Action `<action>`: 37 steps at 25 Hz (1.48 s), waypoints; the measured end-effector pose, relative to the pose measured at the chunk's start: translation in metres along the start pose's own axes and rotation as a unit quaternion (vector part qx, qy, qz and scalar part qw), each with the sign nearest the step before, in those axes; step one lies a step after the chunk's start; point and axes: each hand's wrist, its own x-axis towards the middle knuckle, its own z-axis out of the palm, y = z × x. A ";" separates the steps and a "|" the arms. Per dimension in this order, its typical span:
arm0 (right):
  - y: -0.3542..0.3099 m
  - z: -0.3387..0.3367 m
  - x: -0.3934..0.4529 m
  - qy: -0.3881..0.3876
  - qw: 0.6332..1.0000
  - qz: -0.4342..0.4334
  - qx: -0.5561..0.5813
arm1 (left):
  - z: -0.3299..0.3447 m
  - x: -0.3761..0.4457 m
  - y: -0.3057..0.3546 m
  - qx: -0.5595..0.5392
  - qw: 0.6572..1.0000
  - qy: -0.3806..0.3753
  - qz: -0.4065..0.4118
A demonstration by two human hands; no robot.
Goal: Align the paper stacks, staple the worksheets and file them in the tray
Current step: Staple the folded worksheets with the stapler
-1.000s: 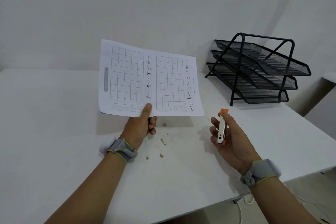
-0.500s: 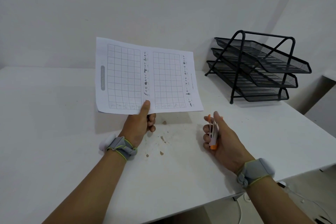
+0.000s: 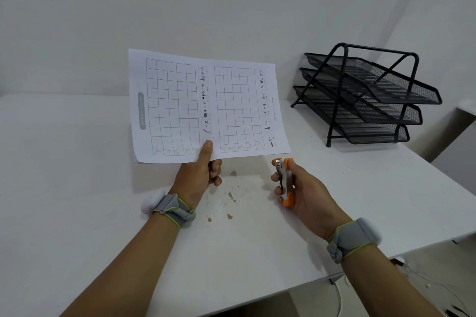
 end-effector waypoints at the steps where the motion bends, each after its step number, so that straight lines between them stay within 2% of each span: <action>1: 0.000 0.000 0.002 -0.001 1.000 -0.004 -0.003 | 0.000 0.000 0.000 0.002 1.000 -0.003 0.003; 14: -0.003 -0.005 0.009 0.002 1.000 -0.010 0.005 | -0.001 0.000 -0.006 0.056 0.997 -0.034 0.031; 24: -0.002 -0.009 0.011 0.003 1.000 0.003 0.022 | -0.002 0.000 -0.010 0.107 0.993 -0.029 0.047; 32: -0.003 -0.010 0.015 0.009 0.999 0.013 0.029 | -0.002 -0.003 -0.008 0.181 0.983 -0.017 0.030; 37: -0.003 -0.011 0.016 0.015 0.999 0.017 0.041 | -0.002 -0.002 -0.010 0.182 0.983 -0.020 0.024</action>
